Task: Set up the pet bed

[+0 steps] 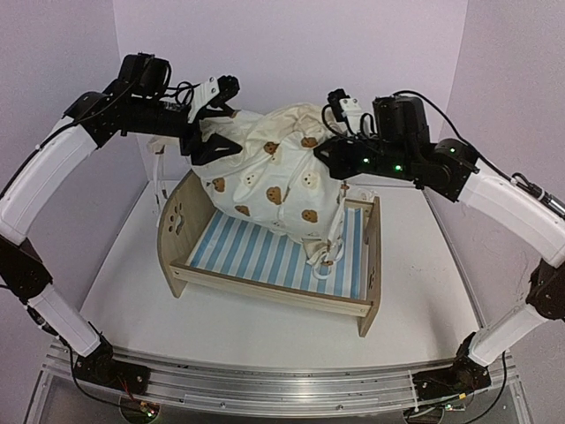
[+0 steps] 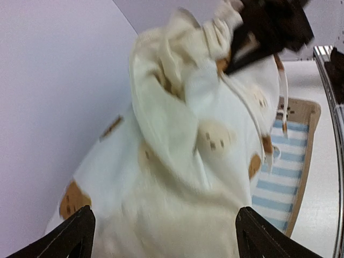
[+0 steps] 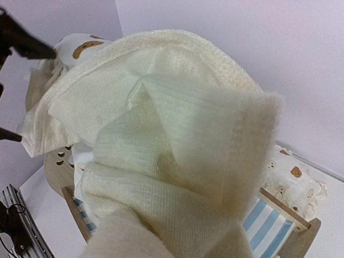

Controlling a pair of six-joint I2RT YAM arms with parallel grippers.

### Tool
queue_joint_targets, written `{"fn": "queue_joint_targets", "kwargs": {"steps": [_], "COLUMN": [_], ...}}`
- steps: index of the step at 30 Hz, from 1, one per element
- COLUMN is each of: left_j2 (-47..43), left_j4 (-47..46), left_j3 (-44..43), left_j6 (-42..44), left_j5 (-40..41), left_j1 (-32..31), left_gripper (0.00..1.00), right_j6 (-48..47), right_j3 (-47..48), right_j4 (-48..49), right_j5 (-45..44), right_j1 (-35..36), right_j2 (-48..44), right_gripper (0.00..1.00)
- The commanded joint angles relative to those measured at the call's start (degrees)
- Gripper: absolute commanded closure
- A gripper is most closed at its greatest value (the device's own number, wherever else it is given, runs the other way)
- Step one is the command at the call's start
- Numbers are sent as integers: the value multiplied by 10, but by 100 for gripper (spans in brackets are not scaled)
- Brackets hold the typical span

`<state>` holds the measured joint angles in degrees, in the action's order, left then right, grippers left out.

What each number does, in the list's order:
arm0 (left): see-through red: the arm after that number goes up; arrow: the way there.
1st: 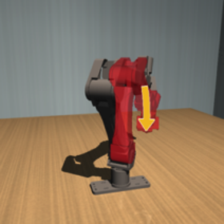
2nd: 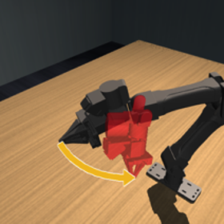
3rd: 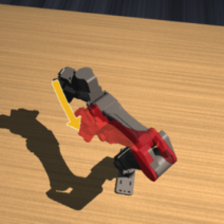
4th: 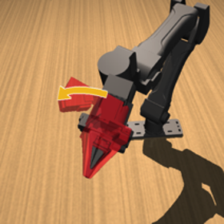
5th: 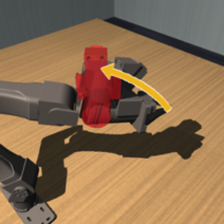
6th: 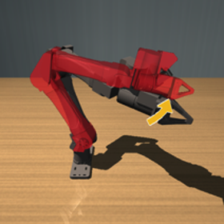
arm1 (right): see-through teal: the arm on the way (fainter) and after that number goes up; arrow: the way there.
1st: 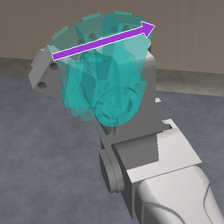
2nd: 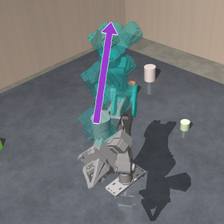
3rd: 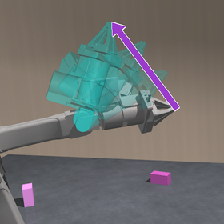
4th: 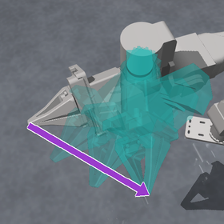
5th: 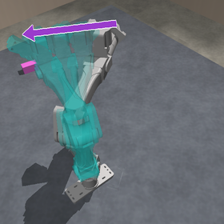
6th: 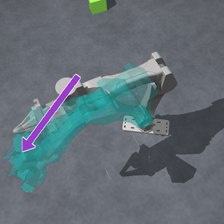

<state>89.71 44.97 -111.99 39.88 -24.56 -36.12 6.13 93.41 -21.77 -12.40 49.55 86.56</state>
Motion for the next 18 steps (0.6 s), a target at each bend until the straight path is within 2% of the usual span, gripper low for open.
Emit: {"fn": "queue_joint_targets", "kwargs": {"steps": [1,5,10,13,16,18], "left_j2": [-78,-112,-116,-102,-81,-61], "left_j4": [107,81,-33,-34,-21,-53], "left_j3": [72,133,185,197,217,227], "left_j6": [177,235,262,274,283,282], "left_j5": [117,183,265,265,228,231], "left_j1": [-3,-3,-2,7,31,44], "left_gripper": [5,2,2,2,2,2], "right_j6": [32,18,14,13,12,9], "right_j3": [-32,-49,-64,-67,-66,-67], "right_j4": [14,-4,-10,-14,-18,-23], "right_j5": [99,153,179,184,194,204], "right_j1": [-34,-46,-56,-63,-70,-73], "right_j2": [-52,-61,-67,-70,-72,-75], "right_gripper": [100,100,100,100,100,100]}}
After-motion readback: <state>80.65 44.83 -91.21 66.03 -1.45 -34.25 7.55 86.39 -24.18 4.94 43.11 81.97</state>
